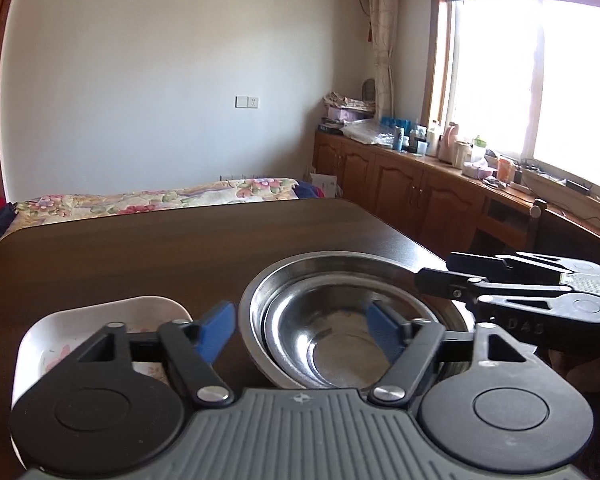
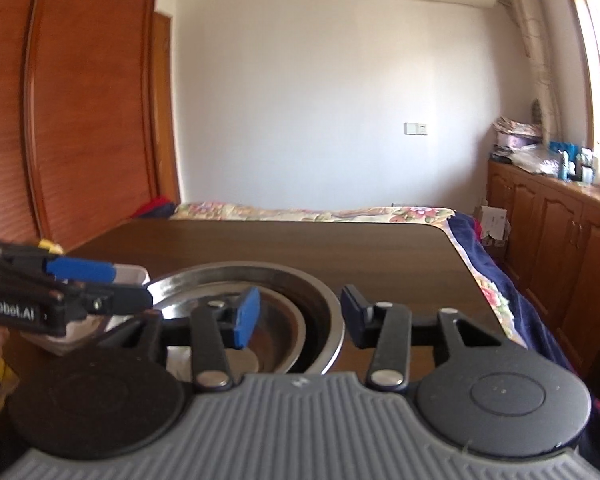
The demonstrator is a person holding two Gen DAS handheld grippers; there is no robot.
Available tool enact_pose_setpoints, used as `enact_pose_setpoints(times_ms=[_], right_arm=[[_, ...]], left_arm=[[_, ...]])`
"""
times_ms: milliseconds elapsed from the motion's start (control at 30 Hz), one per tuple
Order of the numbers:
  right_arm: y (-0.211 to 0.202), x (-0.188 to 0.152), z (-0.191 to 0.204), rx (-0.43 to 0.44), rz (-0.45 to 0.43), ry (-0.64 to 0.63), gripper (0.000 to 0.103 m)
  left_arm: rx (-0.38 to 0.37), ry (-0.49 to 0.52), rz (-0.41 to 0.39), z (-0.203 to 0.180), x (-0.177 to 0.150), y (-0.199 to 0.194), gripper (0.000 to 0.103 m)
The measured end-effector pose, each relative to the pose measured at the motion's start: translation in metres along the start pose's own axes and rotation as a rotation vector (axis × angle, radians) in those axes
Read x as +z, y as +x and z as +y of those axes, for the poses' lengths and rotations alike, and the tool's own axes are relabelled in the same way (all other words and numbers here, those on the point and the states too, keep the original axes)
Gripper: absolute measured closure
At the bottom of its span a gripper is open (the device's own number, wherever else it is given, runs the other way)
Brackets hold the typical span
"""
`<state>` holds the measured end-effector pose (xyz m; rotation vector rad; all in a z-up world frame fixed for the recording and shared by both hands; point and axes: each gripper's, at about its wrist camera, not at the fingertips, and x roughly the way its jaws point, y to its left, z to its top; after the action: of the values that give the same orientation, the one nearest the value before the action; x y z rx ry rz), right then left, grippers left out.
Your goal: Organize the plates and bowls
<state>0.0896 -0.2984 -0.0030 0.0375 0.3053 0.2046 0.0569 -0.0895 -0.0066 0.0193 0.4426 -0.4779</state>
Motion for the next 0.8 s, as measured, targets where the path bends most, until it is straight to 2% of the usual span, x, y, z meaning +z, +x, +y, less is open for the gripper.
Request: enact_pose_setpoints(times_ms=[67, 100, 267, 467, 800], right_arm=[[-0.001, -0.004, -0.002, -0.012, -0.016, 0.021, 0.036], [0.001, -0.006, -0.003, -0.019, -0.021, 0.029, 0.033], [0.014, -0.017, -0.008, -0.036, -0.014, 0.045, 0.031], [0.022, -0.028, -0.013, -0.001, -0.023, 0.071, 0.026], [0.019, -0.033, -0.008, 0.008, -0.036, 0.101, 0.021]], left_arm=[[0.009, -0.01, -0.017, 0.001, -0.004, 0.0, 0.012], [0.013, -0.018, -0.024, 0.002, -0.006, 0.0, 0.01], [0.029, -0.056, -0.041, 0.009, -0.013, 0.003, 0.007], [0.05, -0.044, -0.032, 0.008, -0.021, 0.007, 0.007], [0.03, -0.043, 0.0, 0.007, -0.025, 0.012, 0.008]])
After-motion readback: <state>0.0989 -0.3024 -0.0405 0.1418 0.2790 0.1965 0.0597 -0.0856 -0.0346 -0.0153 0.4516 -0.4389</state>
